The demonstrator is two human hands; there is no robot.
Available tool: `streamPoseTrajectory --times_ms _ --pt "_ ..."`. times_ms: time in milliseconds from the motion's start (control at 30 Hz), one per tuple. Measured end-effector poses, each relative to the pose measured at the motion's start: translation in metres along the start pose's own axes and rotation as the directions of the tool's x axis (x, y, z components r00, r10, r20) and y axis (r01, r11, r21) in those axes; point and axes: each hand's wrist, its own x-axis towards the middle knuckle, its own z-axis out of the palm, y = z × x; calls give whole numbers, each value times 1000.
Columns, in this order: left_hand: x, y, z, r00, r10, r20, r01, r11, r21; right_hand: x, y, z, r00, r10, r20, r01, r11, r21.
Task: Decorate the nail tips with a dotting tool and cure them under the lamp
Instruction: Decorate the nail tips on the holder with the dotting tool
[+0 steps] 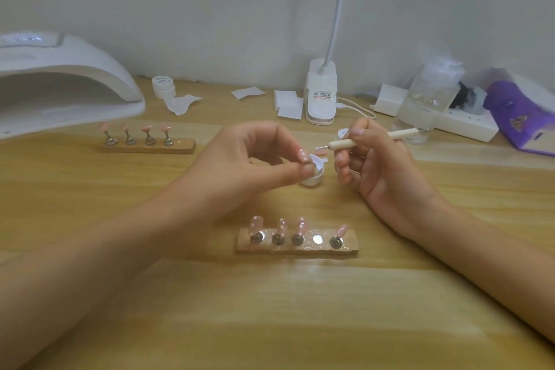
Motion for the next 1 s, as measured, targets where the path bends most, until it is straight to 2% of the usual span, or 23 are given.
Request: streamPoseTrajectory --times_ms 133,233,433,567,800,1000 --pt "-17 21 9 985 161 59 -170 959 226 0 0 -1 1000 -10 17 10 1000 10" --pt "-30 22 17 964 241 112 -265 855 447 0 0 -1 1000 -2 6 2 1000 12" --pt "-39 5 24 970 194 143 -240 724 647 0 1 -1 1000 -4 11 4 1000 8" --pt "-37 0 26 978 160 130 -205 684 700 1 1 -2 1000 -2 11 2 1000 16" --pt "-32 -7 26 988 117 103 -156 723 673 2 2 -3 1000 -5 28 5 1000 19" --pt "-29 -3 27 984 105 145 -177 693 699 2 3 -4 1000 -5 23 4 1000 15"
